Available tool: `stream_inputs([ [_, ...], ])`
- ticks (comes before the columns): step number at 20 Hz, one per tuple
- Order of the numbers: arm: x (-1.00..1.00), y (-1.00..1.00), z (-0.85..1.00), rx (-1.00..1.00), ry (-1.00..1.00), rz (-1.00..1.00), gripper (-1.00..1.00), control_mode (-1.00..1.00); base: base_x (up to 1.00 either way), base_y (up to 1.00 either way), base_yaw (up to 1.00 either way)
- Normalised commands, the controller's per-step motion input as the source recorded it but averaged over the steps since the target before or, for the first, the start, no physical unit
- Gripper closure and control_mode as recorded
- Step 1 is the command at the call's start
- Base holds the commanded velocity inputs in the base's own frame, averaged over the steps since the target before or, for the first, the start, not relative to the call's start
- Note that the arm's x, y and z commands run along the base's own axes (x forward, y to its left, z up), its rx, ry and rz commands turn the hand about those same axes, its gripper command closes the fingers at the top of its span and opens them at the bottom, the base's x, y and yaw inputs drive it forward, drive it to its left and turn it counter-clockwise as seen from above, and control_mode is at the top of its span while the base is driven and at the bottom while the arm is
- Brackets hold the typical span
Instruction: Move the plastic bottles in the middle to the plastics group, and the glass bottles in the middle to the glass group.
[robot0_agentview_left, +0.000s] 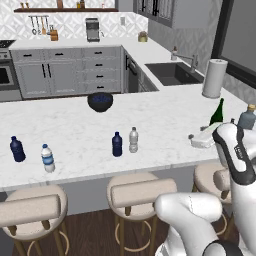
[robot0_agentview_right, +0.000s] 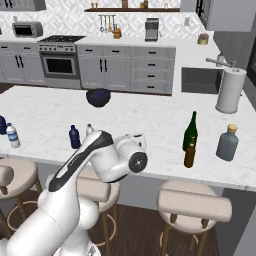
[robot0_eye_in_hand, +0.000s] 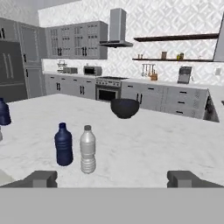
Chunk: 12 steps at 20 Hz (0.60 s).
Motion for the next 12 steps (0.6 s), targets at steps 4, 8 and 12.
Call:
stream_inputs([
  [4, 0.26, 0.44, 0.00, 0.00, 0.00, 0.43, -1.00, -1.00, 0.00, 0.00, 0.00],
  [8, 0.28, 0.48, 0.00, 0.00, 0.07, 0.38, -1.00, -1.00, 0.00, 0.00, 0.00],
  [12, 0.43, 0.55, -0.10, 0.00, 0.02, 0.12, -1.00, -1.00, 0.00, 0.00, 0.00],
])
